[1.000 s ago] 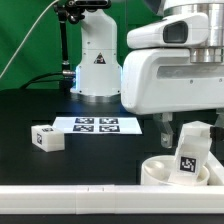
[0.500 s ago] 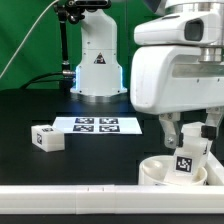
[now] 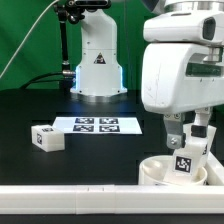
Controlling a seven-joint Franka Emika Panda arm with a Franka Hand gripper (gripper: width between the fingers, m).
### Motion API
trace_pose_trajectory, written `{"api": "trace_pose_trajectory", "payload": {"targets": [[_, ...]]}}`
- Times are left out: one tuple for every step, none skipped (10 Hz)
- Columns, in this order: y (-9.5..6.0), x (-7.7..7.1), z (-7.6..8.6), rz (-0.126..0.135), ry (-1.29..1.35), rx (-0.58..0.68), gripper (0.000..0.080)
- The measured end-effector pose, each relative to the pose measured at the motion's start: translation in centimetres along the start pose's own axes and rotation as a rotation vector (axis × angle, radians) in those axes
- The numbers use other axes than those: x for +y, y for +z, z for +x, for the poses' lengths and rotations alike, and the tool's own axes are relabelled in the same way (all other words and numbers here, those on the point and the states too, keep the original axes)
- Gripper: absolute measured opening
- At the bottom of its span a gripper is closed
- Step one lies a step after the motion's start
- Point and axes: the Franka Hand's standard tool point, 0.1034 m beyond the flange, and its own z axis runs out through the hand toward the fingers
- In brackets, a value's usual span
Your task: Assemble stool
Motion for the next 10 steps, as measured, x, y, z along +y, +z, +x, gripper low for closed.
{"api": "trace_pose_trajectory", "payload": {"targets": [[0.18, -0.07, -0.31, 0.003, 0.002, -0.004, 0.0649], [0.31, -0.11, -0.49, 0.005, 0.004, -0.007, 0.0649], [0.57, -0.24, -0.62, 0.007, 0.010, -0.009, 0.0649], [0.82, -0.35, -0.74, 0.008, 0.016, -0.013, 0.0649], [0.87, -0.40, -0.73, 0.009, 0.023, -0.014, 0.0622], [0.80, -0.39, -0.61, 0.008, 0.025, -0.012, 0.0622], [0.83, -0.36, -0.70, 0.008, 0.026, -0.013, 0.0445], [0.85, -0.38, -0.80, 0.010, 0.027, -0.014, 0.0445], [0.85, -0.37, -0.83, 0.010, 0.028, -0.014, 0.0347], [0.85, -0.36, -0.86, 0.010, 0.036, -0.015, 0.0347]]}}
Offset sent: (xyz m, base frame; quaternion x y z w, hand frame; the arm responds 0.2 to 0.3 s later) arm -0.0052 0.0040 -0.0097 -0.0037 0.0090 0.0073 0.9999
